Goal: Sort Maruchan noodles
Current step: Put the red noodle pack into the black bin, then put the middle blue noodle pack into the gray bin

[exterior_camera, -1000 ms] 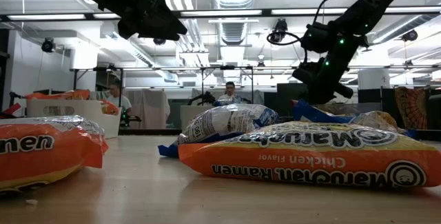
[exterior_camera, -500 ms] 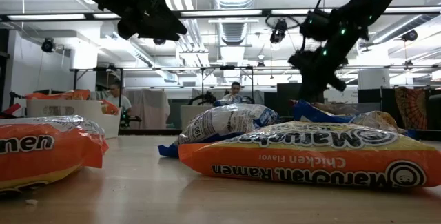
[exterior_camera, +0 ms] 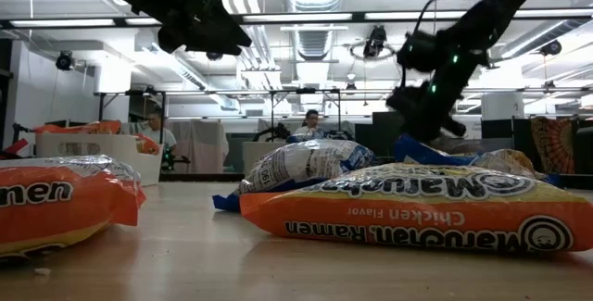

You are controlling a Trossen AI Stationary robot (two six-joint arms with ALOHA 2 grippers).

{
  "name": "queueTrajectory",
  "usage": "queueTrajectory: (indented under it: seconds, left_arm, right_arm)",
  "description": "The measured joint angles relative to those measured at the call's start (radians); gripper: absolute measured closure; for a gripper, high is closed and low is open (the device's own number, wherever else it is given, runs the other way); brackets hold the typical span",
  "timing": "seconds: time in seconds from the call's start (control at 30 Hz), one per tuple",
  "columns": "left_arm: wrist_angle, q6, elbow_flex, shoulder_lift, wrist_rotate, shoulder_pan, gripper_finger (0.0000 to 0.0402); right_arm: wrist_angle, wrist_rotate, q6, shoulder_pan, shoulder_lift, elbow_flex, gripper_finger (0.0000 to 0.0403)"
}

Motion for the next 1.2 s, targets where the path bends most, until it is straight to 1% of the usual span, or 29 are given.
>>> queueTrajectory:
  seconds: [0.13,0.23,0.37,0.43,0.5,0.57,0.67,0.73,0.83,0.9,1.03,1.2]
  left_arm:
    - [0.000,-0.004,0.000,0.000,0.018,0.000,0.0226]
    - [0.011,-0.012,0.000,0.012,0.071,0.000,0.0226]
    - [0.055,-0.022,0.000,0.085,0.207,0.000,0.0225]
    - [0.108,-0.017,0.000,0.146,0.275,0.000,0.0225]
    - [0.195,0.007,0.000,0.215,0.354,0.000,0.0225]
    - [0.297,0.027,0.001,0.287,0.414,0.000,0.0225]
    - [0.355,0.029,0.046,0.386,0.438,0.000,0.0225]
    - [0.355,0.027,0.095,0.448,0.446,-0.001,0.0225]
    - [0.344,0.037,0.169,0.530,0.532,-0.005,0.0219]
    - [0.302,0.042,0.214,0.573,0.564,-0.011,0.0208]
    - [0.217,0.043,0.278,0.638,0.566,-0.018,0.0176]
    - [0.223,0.040,0.306,0.680,0.568,-0.030,0.0141]
  right_arm:
    - [-0.073,0.001,0.011,0.006,-0.106,0.034,0.0394]
    - [-0.135,-0.011,0.034,0.036,-0.192,0.035,0.0394]
    - [-0.174,-0.083,0.069,0.117,-0.291,0.033,0.0394]
    - [-0.180,-0.104,0.079,0.181,-0.324,0.026,0.0394]
    - [-0.178,-0.108,0.099,0.252,-0.351,0.024,0.0394]
    - [-0.178,-0.108,0.119,0.324,-0.368,0.024,0.0394]
    - [-0.177,-0.103,0.150,0.427,-0.378,0.023,0.0394]
    - [-0.177,-0.098,0.182,0.488,-0.379,0.023,0.0394]
    - [-0.174,-0.090,0.211,0.567,-0.372,0.023,0.0394]
    - [-0.176,-0.062,0.236,0.614,-0.365,0.023,0.0394]
    - [-0.175,0.007,0.274,0.692,-0.356,0.023,0.0394]
    - [-0.178,0.054,0.302,0.749,-0.343,0.023,0.0394]
